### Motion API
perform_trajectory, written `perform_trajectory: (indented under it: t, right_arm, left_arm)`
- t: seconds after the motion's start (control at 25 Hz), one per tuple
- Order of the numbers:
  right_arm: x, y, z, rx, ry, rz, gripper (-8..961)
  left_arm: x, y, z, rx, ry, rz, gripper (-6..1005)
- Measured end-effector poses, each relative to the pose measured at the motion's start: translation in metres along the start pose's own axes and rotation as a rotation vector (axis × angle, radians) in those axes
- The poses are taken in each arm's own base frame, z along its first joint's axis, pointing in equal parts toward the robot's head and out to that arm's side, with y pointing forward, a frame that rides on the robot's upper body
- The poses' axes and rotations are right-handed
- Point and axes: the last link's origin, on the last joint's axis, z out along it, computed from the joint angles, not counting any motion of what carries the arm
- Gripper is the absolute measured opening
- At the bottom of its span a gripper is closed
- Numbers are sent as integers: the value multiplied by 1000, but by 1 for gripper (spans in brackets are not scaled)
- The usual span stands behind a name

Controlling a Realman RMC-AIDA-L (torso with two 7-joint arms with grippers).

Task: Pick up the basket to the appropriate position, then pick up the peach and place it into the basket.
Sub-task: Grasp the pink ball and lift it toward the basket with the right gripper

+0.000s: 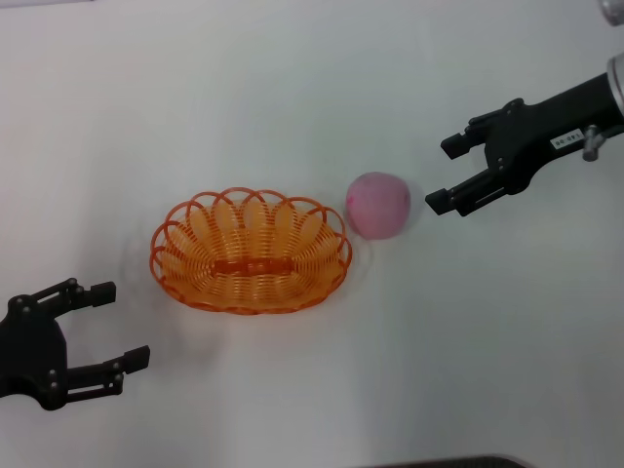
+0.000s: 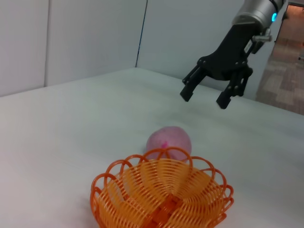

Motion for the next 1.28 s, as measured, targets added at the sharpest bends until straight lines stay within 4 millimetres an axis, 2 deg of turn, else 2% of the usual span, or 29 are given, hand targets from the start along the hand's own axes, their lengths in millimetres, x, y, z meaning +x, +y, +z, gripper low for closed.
perform_trajectory:
  t: [0.2,0.68,1.28]
  right_arm:
    - [-14,-1,13,19,78,-75,936]
    - [-33,3,35,36,166,-176,935]
    - [-37,3,67,58,243,-239,933]
  left_arm:
    - [1,0,0,-6,3,0,880]
    - [0,1,0,-5,3,-1,879]
    - [1,0,4,-7,3,-2,878]
